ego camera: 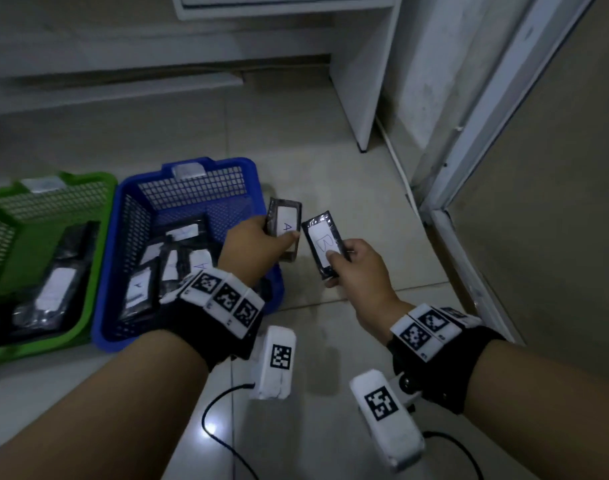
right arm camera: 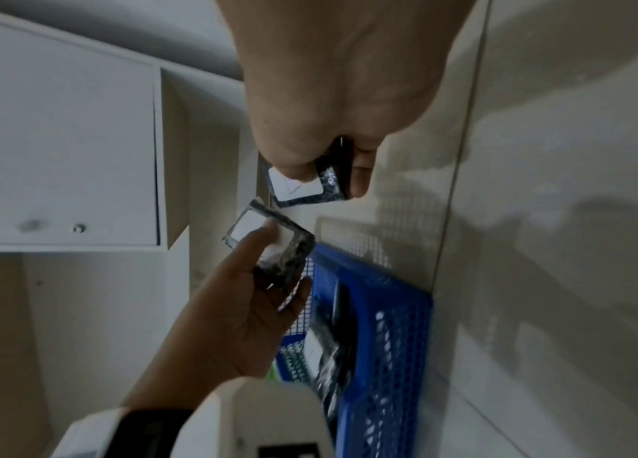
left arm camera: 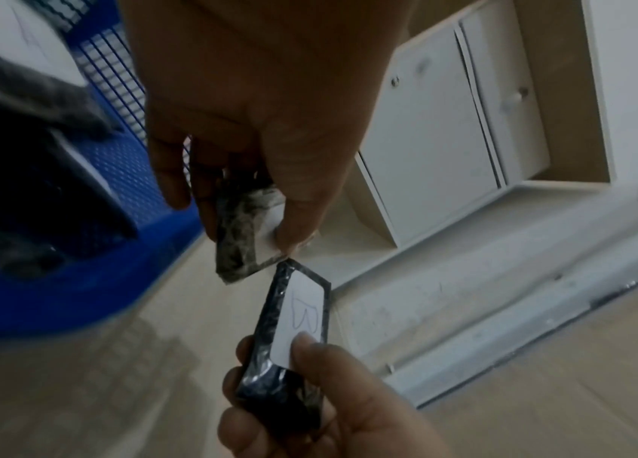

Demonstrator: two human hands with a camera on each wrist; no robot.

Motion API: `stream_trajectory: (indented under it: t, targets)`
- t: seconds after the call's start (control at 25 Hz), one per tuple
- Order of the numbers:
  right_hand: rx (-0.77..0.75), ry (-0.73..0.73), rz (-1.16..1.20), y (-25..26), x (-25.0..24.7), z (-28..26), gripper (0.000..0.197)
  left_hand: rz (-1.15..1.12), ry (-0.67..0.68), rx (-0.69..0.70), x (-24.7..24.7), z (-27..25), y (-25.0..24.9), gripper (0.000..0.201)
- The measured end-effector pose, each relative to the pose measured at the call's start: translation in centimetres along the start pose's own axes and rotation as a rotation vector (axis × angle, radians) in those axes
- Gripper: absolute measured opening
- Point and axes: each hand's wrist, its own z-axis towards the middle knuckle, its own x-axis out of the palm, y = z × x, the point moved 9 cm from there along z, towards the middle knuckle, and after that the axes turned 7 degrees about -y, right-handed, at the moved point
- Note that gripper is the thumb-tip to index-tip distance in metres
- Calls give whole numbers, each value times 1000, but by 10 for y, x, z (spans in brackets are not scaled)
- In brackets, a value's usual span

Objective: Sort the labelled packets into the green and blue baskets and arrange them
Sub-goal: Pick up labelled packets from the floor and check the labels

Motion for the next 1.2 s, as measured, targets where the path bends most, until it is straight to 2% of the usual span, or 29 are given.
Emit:
stream_trajectory:
  t: [0.16,0.24,0.36,0.44,0.52,0.64,0.76,0.92,1.0,1.08,1.2]
  targets:
    - [-59,136,-77,45,60,-23,4,-218,93,-246,-77,-3,34,25]
    - [-62,222,-83,68,98,-38,3,-170,117,-255,-127,-6,48,16]
    - [-42,274,-113,86,140,-56,6,-48,176,-242,-167,-13,83,26]
    - [-43,284,-158,93,161,-68,6,106,152,-192,-181,-21,112,37]
    - [-54,271,-191,95,173,-75,6,256,85,-73,-180,-25,131,46]
    - [-24,255,-225,83,183,-87,11,253,54,53,-171,-36,148,40]
    - [28,263,-159,69,201,-103,14,313,91,176,-171,-44,159,37]
    - [25,228,-98,70,252,-121,13,388,139,336,-230,-47,174,27]
    - [-26,279,-150,77,292,-134,9,478,98,365,-277,-50,197,27]
    - [-88,337,-238,77,335,-147,13,602,33,350,-314,-57,234,45]
    - [-165,387,-383,62,389,-163,20,675,27,241,-336,-73,290,54]
